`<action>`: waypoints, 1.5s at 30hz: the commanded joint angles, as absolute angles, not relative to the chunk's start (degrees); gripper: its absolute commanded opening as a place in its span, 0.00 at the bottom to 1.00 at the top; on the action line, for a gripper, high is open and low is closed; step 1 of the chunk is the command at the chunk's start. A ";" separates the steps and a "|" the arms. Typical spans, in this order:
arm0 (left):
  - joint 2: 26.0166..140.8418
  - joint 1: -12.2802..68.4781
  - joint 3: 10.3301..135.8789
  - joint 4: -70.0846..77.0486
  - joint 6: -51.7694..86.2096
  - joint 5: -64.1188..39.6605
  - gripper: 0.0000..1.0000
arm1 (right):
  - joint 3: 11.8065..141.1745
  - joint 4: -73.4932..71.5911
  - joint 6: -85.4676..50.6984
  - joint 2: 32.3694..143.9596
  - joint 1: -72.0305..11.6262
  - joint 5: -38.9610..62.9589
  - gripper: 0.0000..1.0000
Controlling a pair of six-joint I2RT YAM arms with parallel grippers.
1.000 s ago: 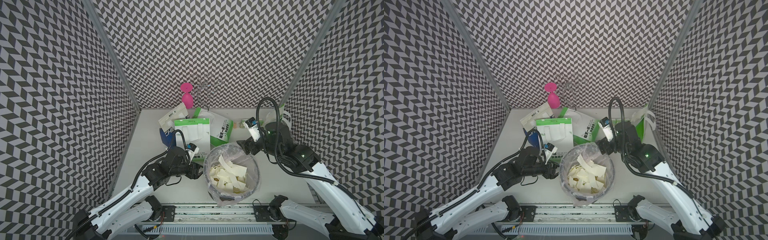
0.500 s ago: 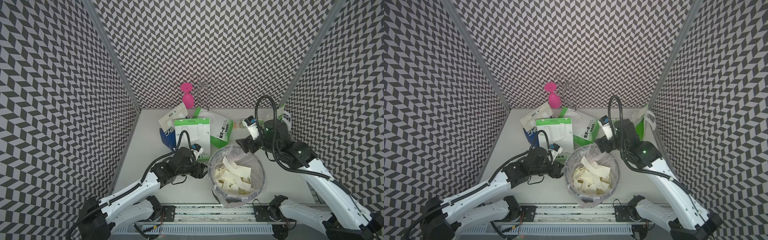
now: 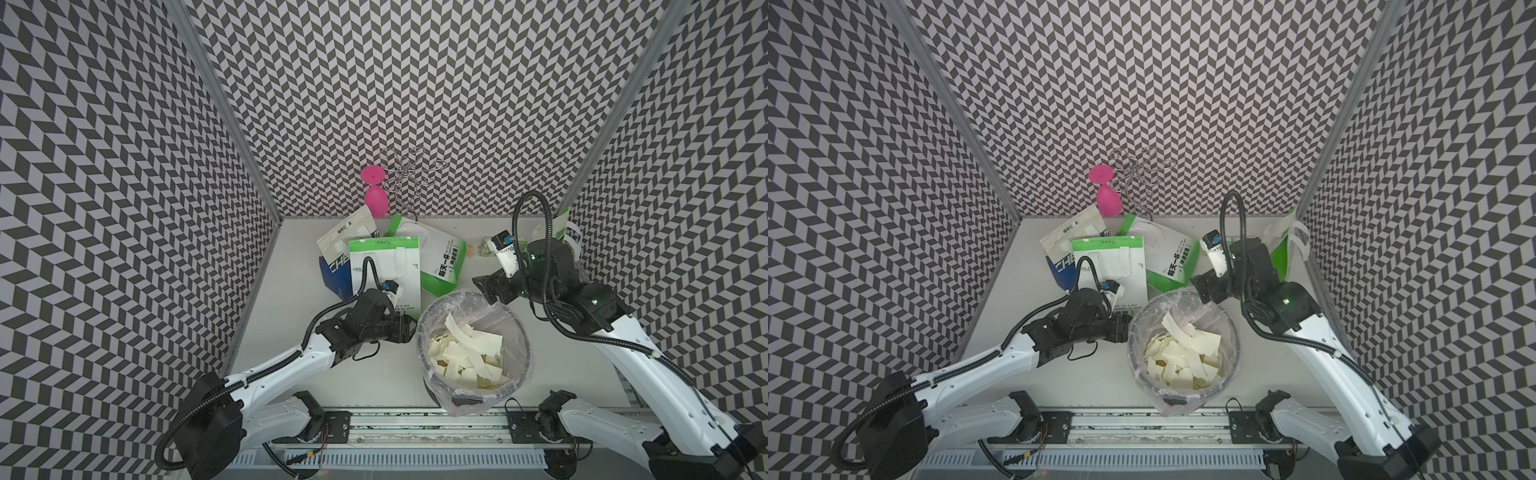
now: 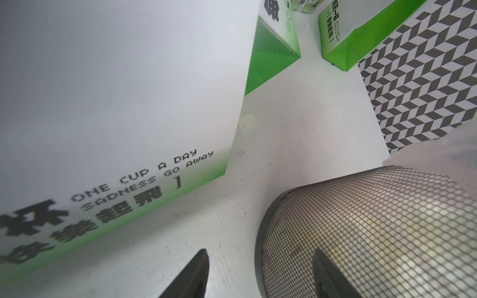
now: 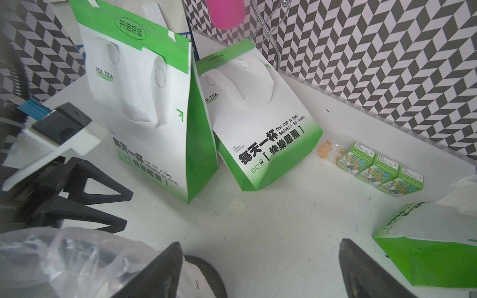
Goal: Shred takeout receipts and throw away
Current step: Adjust the trash bin at the center of the board, then adjust the takeout bag at the center of the board.
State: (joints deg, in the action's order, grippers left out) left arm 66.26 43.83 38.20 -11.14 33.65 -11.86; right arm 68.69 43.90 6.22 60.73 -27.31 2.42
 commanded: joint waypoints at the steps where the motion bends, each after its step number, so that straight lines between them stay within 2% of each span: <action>1: 68.73 42.76 39.81 -6.70 34.63 -11.45 0.66 | 67.37 39.09 5.10 59.30 -26.31 2.51 0.96; 8: 75.08 39.09 42.41 -4.43 32.02 -11.45 0.66 | 67.43 37.48 4.48 57.86 -24.12 0.95 0.97; 13: 76.02 36.84 41.57 -2.31 31.93 -9.68 0.66 | 66.72 36.74 3.82 57.13 -23.30 -1.17 0.97; 19: 74.53 30.36 39.02 -0.74 30.89 -9.34 0.66 | 65.92 36.42 4.63 56.95 -21.78 -2.72 0.97; 26: 75.81 29.78 38.49 1.47 30.03 -11.18 0.66 | 63.05 32.24 4.73 57.26 -19.00 1.72 0.98; 34: 68.73 30.74 37.60 2.36 29.29 -15.54 0.65 | 60.60 27.81 1.78 57.43 -17.53 4.73 0.98; 45: 62.23 32.05 38.88 -1.59 29.54 -18.90 0.66 | 64.49 38.86 0.23 58.34 -15.74 -2.26 0.97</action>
